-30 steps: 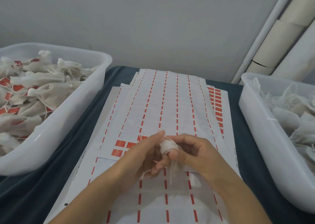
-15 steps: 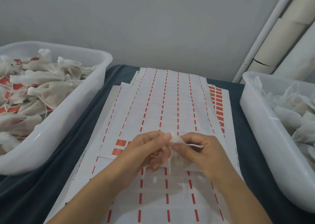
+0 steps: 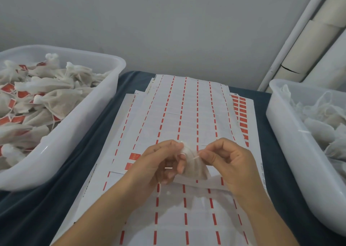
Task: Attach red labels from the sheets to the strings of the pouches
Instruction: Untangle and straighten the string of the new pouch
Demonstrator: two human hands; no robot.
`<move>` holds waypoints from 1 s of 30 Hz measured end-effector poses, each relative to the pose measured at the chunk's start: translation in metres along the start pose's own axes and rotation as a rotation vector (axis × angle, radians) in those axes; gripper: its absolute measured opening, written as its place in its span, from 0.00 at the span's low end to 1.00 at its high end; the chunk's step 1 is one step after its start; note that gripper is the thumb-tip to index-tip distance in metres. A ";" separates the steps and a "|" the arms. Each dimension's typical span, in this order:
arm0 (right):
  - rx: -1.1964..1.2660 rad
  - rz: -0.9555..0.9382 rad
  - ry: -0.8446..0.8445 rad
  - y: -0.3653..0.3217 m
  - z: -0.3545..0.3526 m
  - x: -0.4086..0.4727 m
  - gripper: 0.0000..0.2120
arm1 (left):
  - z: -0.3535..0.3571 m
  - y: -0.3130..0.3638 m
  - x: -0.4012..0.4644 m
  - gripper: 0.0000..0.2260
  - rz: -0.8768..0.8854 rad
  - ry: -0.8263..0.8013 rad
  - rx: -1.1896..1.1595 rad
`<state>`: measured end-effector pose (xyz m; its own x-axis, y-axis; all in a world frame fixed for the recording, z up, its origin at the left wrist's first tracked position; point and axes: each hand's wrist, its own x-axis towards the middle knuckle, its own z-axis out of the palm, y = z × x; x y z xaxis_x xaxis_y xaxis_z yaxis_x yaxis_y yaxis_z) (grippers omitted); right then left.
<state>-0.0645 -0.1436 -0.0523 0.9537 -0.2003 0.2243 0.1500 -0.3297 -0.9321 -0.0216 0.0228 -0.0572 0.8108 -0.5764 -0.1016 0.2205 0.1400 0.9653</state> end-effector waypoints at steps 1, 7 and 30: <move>0.003 -0.014 0.000 0.000 0.000 0.000 0.06 | 0.000 -0.001 0.000 0.13 0.003 -0.014 0.058; 0.102 -0.012 -0.119 -0.001 0.008 -0.004 0.06 | 0.004 -0.007 -0.006 0.13 0.009 -0.253 0.072; 0.144 0.174 -0.205 -0.002 0.011 -0.006 0.20 | 0.008 -0.013 -0.002 0.13 0.137 0.020 0.068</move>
<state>-0.0672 -0.1318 -0.0549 0.9988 -0.0471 0.0094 0.0012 -0.1693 -0.9856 -0.0301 0.0161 -0.0675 0.8417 -0.5392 0.0282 0.0701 0.1609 0.9845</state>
